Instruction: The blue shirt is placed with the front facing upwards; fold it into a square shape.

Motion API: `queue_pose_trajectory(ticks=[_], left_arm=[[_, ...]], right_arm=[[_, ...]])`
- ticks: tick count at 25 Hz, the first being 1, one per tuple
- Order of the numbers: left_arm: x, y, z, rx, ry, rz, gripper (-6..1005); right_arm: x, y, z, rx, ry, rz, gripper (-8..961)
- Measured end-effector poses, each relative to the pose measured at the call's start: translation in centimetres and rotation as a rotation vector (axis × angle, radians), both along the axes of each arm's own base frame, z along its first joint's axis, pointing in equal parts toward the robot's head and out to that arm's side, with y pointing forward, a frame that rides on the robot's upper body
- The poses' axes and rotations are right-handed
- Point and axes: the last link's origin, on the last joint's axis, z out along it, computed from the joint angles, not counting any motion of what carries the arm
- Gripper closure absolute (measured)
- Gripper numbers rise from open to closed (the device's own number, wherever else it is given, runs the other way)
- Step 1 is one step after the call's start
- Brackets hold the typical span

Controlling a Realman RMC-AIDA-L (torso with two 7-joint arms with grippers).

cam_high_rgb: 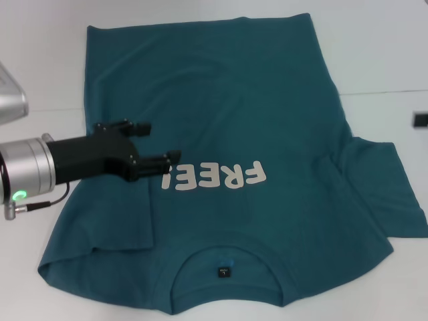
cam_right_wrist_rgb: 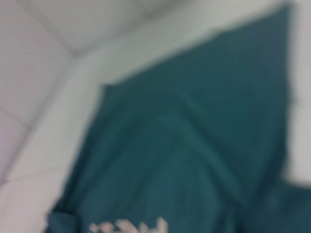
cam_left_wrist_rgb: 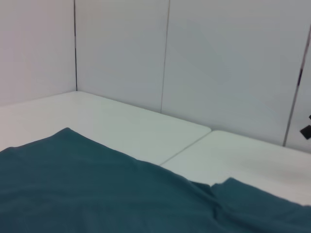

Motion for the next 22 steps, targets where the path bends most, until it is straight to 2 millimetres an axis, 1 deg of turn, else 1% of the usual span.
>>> queue_pose_trajectory(ticks=[2, 6, 8, 16, 19, 22], left_arm=[[-0.5, -0.1, -0.3, -0.001, 0.014, -0.007, 149], [-1.2, -0.1, -0.7, -0.013, 0.048, -0.003, 149], [-1.5, -0.1, -0.8, -0.013, 0.069, 0.002, 149], [-2.9, -0.2, -2.0, -0.023, 0.114, 0.045, 148], [-3.3, -0.3, -2.4, -0.038, 0.127, 0.054, 148], [-3.4, -0.5, -2.7, -0.048, 0.138, 0.053, 148]], right_arm=[[0.8, -0.6, 0.5, -0.033, 0.002, -0.080, 35], [1.5, -1.5, 0.6, -0.082, 0.005, -0.144, 35], [1.9, -1.6, 0.4, -0.089, 0.005, -0.173, 131], [5.3, -1.4, -1.3, -0.092, 0.015, -0.304, 116], [6.0, -1.5, -1.7, -0.104, -0.014, -0.329, 117], [6.0, -1.3, -2.4, -0.131, -0.030, -0.343, 118]])
